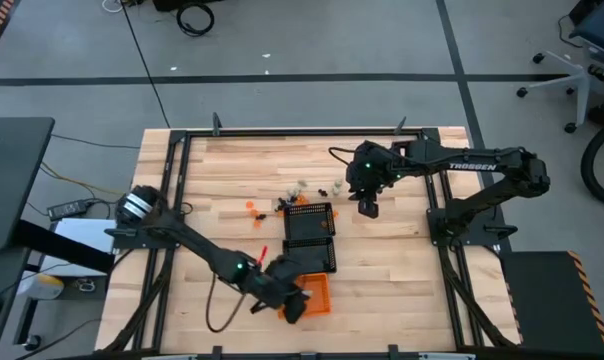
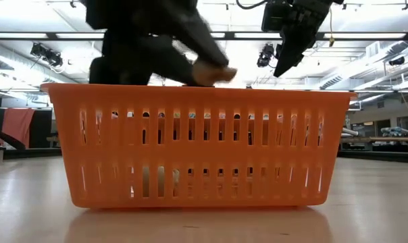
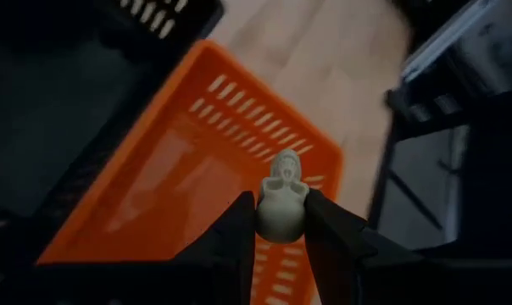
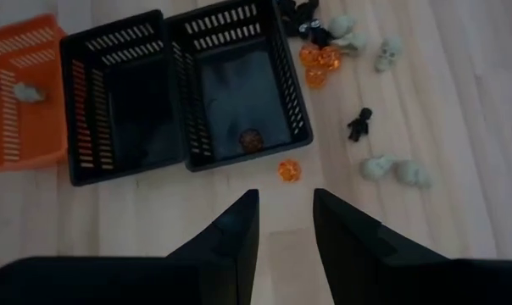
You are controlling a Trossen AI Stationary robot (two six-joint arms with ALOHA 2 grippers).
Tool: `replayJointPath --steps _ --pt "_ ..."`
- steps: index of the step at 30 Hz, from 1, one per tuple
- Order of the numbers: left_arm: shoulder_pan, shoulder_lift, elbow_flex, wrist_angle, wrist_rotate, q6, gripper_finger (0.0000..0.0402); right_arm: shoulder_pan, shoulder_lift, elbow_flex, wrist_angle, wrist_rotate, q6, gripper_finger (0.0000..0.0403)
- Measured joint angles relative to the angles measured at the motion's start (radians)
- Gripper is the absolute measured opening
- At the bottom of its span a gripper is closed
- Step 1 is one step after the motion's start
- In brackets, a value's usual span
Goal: Sort Halloween decoration
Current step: Put the white skull toy into the orange bin, then put the orange pumpkin toy into the top black bin
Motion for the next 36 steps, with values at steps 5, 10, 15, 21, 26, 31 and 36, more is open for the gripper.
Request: replayJointPath --steps 5,10,15,21,26,31,36 --pt "0.001 0.076 0.120 -0.150 -0.002 -0.003 0.0091 0.022 0.000 0.000 0.015 0.006 0.011 0.0117" --pt "0.001 0.134 0.213 -0.295 -0.004 -0.025 0.0091 0.032 0.000 0.000 0.023 0.016 0.016 0.0117" --pt "0.003 0.151 0.215 -0.310 -0.004 -0.044 0.0092 0.033 0.000 0.000 0.030 0.017 0.016 0.0117" --pt "0.003 0.156 0.216 -0.311 -0.004 -0.050 0.0111 0.033 0.000 0.000 0.022 0.014 0.010 0.0117" --pt "0.003 0.157 0.216 -0.304 -0.003 -0.049 0.0157 0.033 0.000 0.000 0.016 0.014 -0.008 0.0117" --pt "0.005 0.157 0.216 -0.274 0.049 -0.051 0.0179 0.033 0.000 0.000 0.027 0.029 -0.035 0.0117" --pt "0.005 0.154 0.230 -0.264 0.067 -0.043 0.0173 0.015 0.000 0.000 0.057 0.032 -0.093 0.0117"
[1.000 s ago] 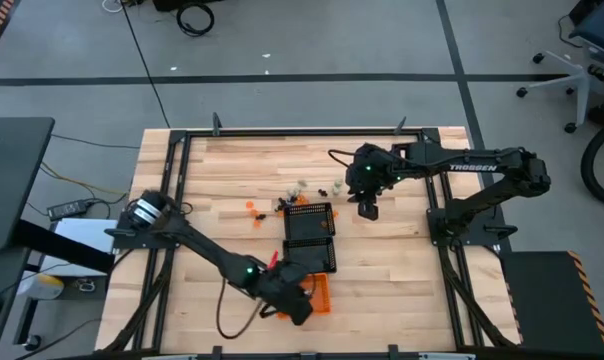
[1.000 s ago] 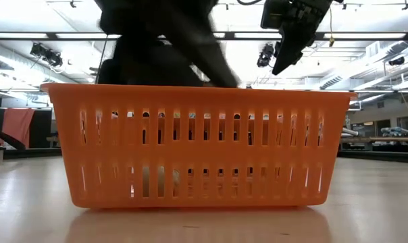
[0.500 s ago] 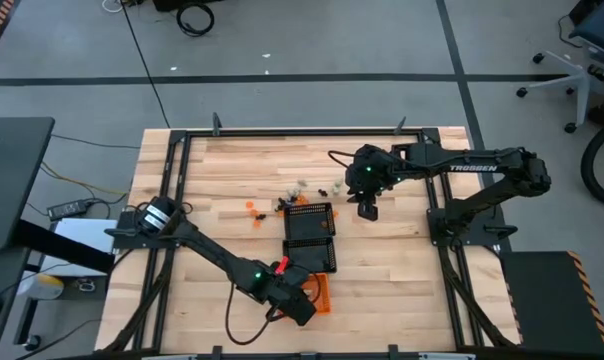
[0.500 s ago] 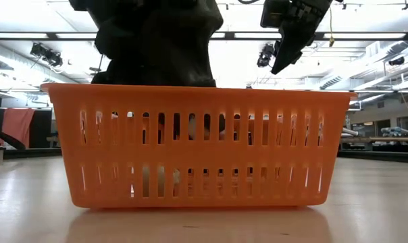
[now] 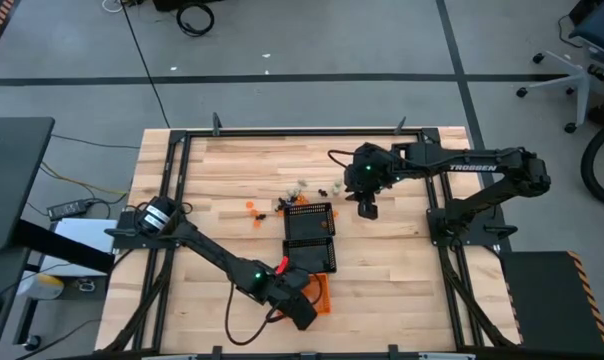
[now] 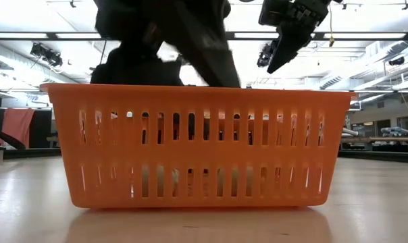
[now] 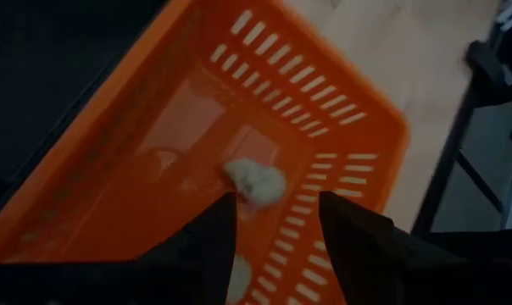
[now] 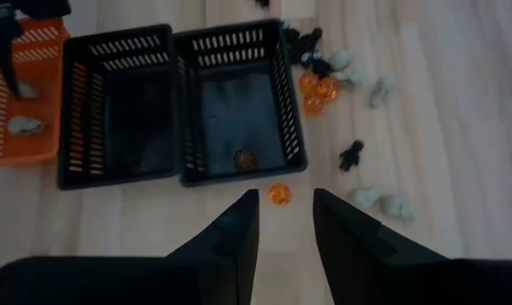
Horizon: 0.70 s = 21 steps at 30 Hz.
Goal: Sort Halloween decoration
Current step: Put the orange pumpkin toy into the top black bin
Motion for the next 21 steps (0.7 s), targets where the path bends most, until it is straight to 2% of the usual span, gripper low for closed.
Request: replayJointPath --steps 5,15,21 --pt "0.000 -0.002 0.041 -0.029 0.000 0.061 0.0161 -0.031 0.006 0.000 0.035 -0.002 -0.046 0.0117" --pt "0.051 -0.003 0.207 -0.365 -0.067 0.148 0.0151 -0.072 0.063 -0.078 0.122 -0.051 -0.048 0.0117" --pt "0.138 -0.008 0.245 -0.443 -0.097 0.318 0.0150 -0.070 0.074 -0.098 0.133 -0.050 -0.023 0.0117"
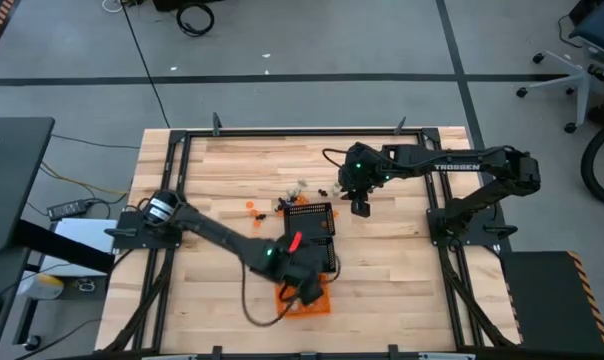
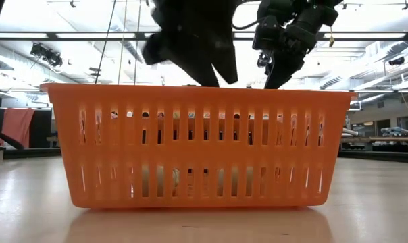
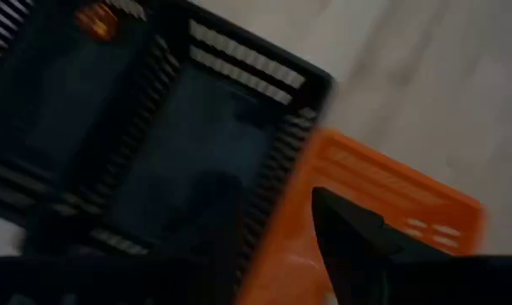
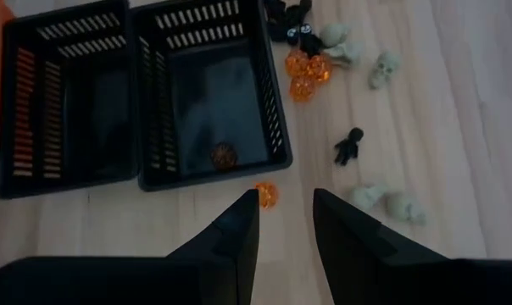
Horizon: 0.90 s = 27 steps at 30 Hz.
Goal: Sort Halloween decoration
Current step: Put the orange pumpkin toy into the top black bin
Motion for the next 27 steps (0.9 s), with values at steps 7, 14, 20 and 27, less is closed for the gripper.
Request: replayJointPath --steps 7,14,20,27 --pt "0.121 -0.009 -0.003 -0.016 0.000 0.249 0.0150 -0.002 -0.003 0.000 -0.053 0.026 0.003 0.0117" --pt "0.235 -0.009 -0.003 -0.049 0.002 0.475 0.0150 -0.003 -0.003 0.000 -0.085 0.066 0.011 0.0117" --pt "0.335 -0.019 -0.003 -0.055 0.017 0.635 0.0150 -0.016 -0.014 0.000 -0.139 0.146 0.026 0.0117" --pt "0.464 -0.023 -0.003 -0.050 0.118 0.794 0.0150 -0.057 -0.055 0.000 -0.158 0.149 0.045 0.0117"
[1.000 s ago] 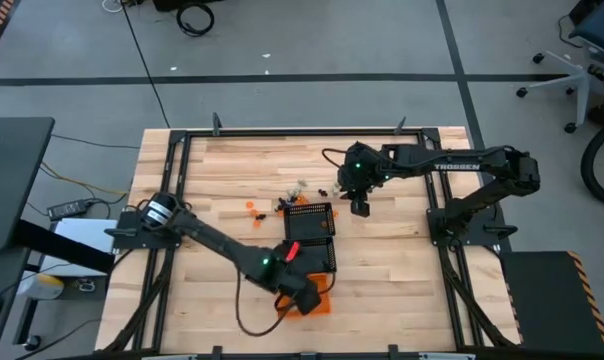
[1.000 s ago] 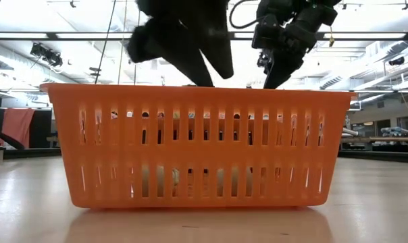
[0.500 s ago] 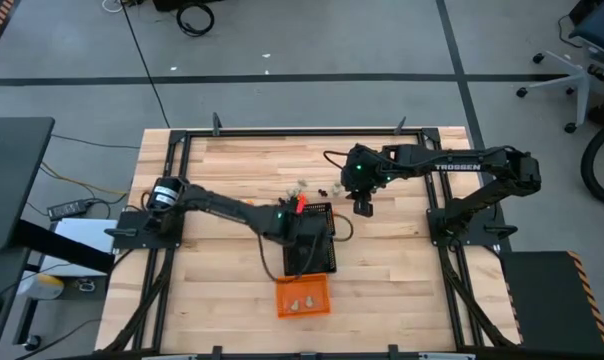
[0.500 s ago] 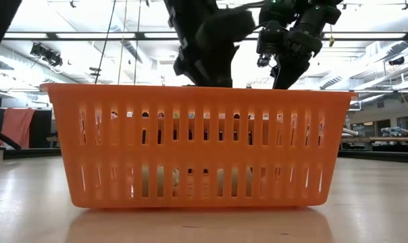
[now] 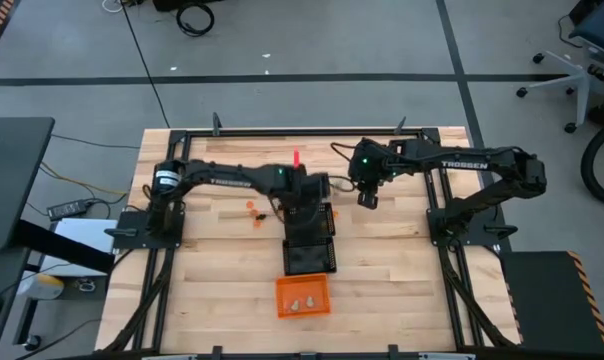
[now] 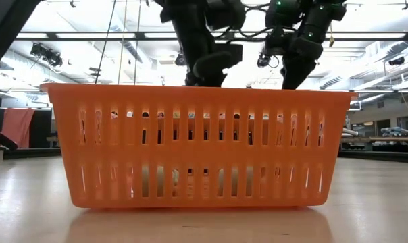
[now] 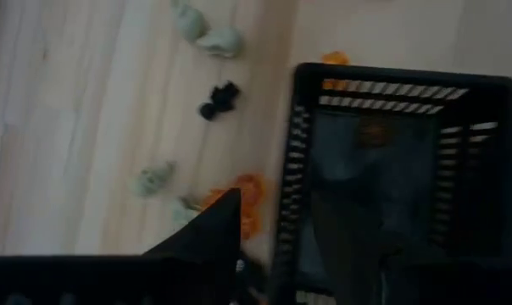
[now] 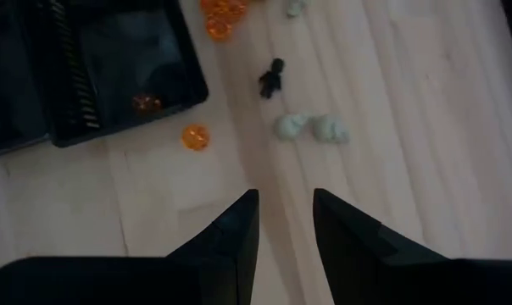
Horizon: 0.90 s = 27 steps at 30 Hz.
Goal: Sort Halloween decoration
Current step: Put the orange pumpkin toy into the top black bin
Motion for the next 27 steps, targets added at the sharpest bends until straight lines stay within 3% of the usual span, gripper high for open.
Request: replayJointPath --steps 10,20,27 --pt "0.101 -0.086 -0.034 -0.056 0.070 0.130 0.0150 -0.018 -0.036 0.000 -0.037 0.003 0.037 0.0117" --pt "0.122 -0.435 -0.475 0.032 0.113 0.057 0.0150 -0.018 -0.038 0.000 0.019 0.007 0.045 0.0117" --pt "0.122 -0.562 -0.707 0.126 0.113 -0.126 0.0150 -0.018 -0.038 0.000 0.087 0.007 0.037 0.0117"
